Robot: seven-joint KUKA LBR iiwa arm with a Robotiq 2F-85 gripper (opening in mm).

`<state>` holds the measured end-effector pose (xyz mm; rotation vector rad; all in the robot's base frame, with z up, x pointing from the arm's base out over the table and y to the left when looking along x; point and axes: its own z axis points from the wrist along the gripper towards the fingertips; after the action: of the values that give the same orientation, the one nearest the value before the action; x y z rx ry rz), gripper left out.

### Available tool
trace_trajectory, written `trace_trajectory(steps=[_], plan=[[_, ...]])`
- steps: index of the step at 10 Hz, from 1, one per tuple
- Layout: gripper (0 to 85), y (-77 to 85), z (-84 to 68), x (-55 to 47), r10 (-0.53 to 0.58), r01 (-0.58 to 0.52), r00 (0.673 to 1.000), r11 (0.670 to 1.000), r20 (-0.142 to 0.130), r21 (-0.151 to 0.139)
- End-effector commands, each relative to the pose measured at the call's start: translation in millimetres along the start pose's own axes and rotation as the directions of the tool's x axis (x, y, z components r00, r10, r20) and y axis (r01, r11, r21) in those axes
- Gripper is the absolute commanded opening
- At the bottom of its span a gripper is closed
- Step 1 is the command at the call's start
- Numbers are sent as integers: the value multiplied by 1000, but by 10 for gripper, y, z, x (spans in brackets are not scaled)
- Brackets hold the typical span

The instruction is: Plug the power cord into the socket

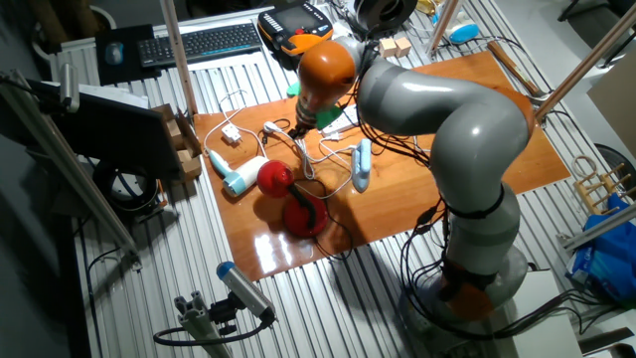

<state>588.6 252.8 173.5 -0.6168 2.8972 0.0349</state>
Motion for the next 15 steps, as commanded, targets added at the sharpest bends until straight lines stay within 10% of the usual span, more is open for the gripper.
trace_trajectory(steps=[1,5,11,15], plan=[[0,-6,5,-4,-6,6,1000,1000,1,1],[0,-10,6,-5,0,0,1000,1000,5,-2],[0,-10,6,-5,-6,4,994,1000,-110,-12],[0,-10,6,-5,38,-40,995,999,-91,-23]])
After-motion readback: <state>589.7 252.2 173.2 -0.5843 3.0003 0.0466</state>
